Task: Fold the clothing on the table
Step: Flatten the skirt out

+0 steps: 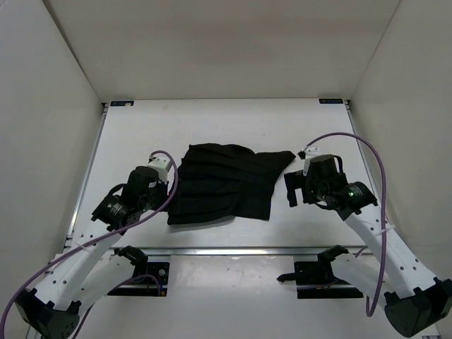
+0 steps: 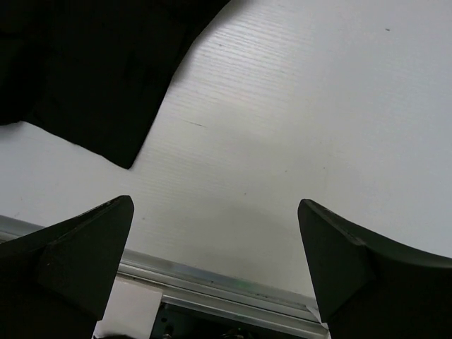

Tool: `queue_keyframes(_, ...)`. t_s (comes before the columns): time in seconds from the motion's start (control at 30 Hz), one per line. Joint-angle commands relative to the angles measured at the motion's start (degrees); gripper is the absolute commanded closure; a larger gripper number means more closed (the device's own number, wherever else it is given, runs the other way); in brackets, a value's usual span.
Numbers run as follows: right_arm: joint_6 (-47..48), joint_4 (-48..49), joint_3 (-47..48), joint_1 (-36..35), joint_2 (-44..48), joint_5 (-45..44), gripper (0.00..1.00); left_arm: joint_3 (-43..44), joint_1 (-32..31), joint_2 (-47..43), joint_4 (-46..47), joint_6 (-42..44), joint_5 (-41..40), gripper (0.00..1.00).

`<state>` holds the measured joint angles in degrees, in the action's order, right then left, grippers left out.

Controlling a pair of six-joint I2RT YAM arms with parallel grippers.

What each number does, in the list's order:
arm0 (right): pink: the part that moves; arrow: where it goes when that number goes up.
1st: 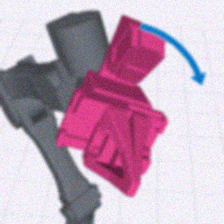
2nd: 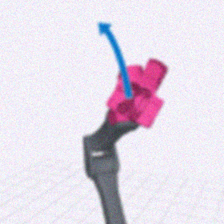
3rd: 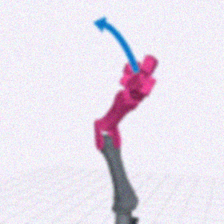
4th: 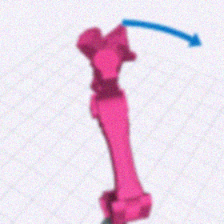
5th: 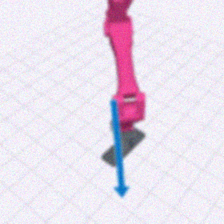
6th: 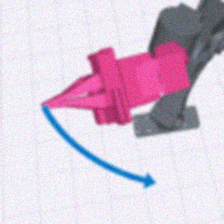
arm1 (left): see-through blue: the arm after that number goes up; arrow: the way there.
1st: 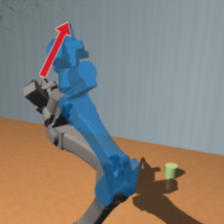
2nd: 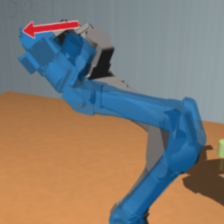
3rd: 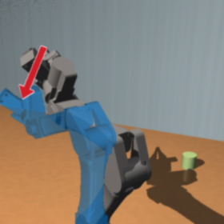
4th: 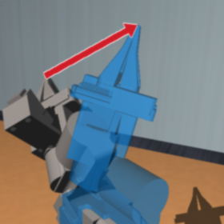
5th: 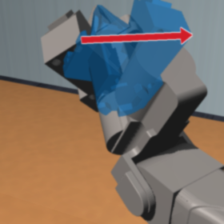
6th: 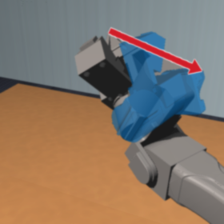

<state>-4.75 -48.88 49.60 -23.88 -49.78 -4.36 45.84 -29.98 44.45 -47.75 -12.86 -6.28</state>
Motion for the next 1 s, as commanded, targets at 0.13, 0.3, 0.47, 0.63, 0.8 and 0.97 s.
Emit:
queue_keyframes(0.13,-1.31,-0.78,-0.47,-5.29,-5.07,-0.99,0.01,-1.55,-2.62,-4.02,1.69,-1.99,-4.26,0.02)
queue_keyframes(0.3,-1.14,1.5,-3.36,-5.75,-4.45,1.45,0.0,-2.07,-2.02,-7.95,2.65,-1.38,-3.75,0.01)
queue_keyframes(0.47,0.71,2.82,-5.65,-2.5,-0.33,8.2,0.59,-1.9,-1.15,-9.82,3.01,-1.38,-4.09,0.86)
queue_keyframes(0.63,1.86,3.17,0.3,0.94,-0.67,9.99,1.0,5.37,10.28,-0.45,3.53,-2.33,19.66,0.96)
queue_keyframes(0.8,0.18,15.31,1.1,4.87,4.6,14.1,0.69,-3.46,-7.88,1.87,27.19,-21.36,20.42,0.68)
queue_keyframes(0.97,-1.04,16.35,3.92,12.01,-0.23,19.19,0.69,-11.23,-19.29,15.81,47.13,-37.05,19.15,0.6)
